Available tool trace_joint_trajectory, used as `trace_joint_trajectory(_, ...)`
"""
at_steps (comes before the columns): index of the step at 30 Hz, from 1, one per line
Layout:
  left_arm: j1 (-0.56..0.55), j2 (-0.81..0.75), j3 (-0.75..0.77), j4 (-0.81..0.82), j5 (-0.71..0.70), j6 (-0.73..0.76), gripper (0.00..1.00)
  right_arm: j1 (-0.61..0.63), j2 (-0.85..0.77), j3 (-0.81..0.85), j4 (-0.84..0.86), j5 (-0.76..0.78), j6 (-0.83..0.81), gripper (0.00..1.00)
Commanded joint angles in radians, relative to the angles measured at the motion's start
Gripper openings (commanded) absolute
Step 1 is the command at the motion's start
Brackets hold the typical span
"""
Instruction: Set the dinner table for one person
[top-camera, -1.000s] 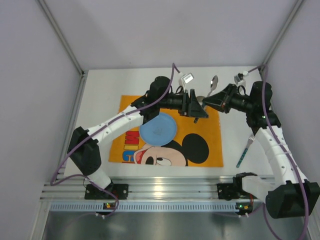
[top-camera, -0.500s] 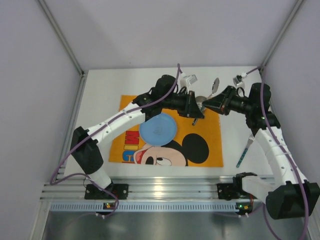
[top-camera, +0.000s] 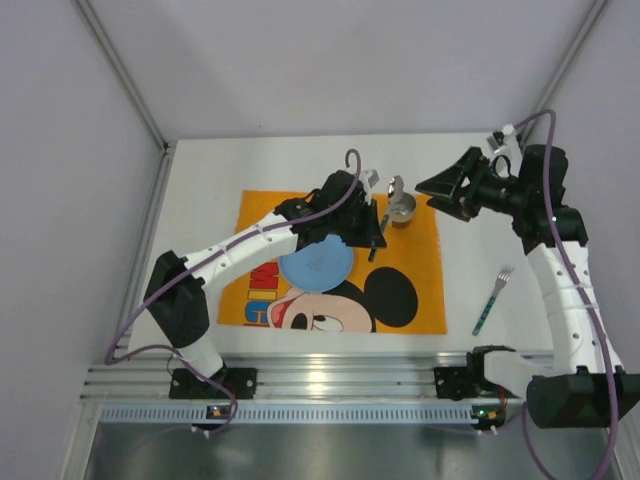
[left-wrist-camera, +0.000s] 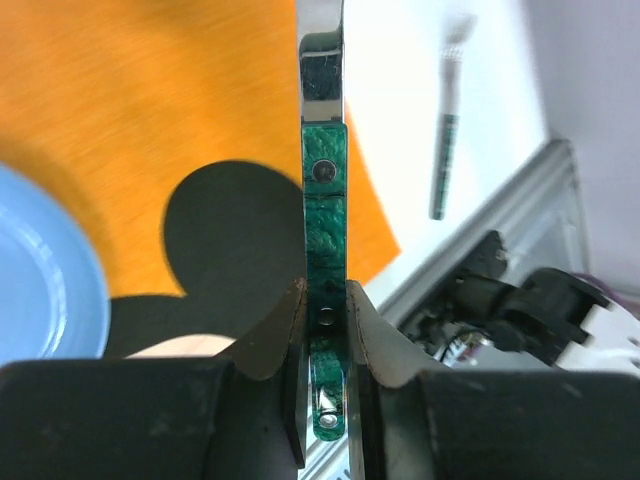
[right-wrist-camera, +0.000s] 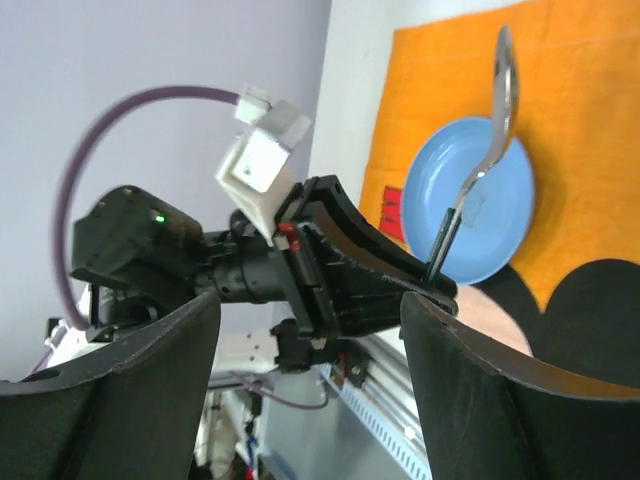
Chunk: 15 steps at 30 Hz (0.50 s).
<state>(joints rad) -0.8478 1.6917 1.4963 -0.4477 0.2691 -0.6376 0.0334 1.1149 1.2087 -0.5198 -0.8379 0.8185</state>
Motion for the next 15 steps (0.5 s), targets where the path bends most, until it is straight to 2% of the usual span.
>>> trace_joint_trajectory(1,-0.017,-0.017,-0.054,-0.023,-0.162,-0.073,0.00,-0.070,-0.056,0.100,-0.245,0.069,-0.145,0.73)
trace_joint_trajectory(7,-0.056,0.058,-0.079,-0.006,-0.237,-0.143,0.00,-0.096,-0.116,0.132,-0.501,0.172,-0.260,0.72)
trace_joint_trajectory(15,-0.079,0.170,-0.073,0.014,-0.301,-0.223,0.00,-0.101,-0.165,0.126,-0.626,0.200,-0.317,0.72)
